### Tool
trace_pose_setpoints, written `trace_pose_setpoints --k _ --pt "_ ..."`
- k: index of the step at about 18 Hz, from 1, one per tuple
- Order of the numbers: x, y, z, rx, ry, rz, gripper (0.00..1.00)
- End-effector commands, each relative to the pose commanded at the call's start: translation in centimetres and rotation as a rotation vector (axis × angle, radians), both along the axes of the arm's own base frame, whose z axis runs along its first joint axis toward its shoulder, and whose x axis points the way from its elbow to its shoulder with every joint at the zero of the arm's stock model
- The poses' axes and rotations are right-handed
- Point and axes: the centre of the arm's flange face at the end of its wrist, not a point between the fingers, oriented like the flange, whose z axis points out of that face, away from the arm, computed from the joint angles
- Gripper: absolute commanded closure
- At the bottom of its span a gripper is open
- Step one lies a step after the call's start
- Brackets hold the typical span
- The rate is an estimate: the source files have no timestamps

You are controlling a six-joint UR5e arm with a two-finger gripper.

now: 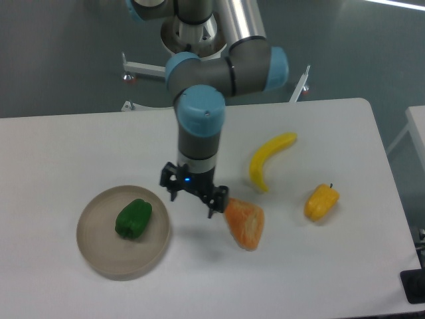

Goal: Pick up the green pepper from the plate
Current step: 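Move the open gripper over the green pepper on the plate, then lower the gripper around the green pepper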

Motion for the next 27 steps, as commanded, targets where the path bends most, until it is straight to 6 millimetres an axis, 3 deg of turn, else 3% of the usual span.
trace_pose_setpoints --k 4,8,18,27 --pt "3.0 0.5 -1.3 0.012 -0.003 -0.001 0.0" --pt "4.7 0.5 -2.3 -0.003 -0.011 -0.017 0.0" --pt "6.9 1.2 -4.8 -0.005 -0.008 -0.061 0.0" --pt "7.0 1.3 -5.7 -0.017 -0.009 -0.065 0.0"
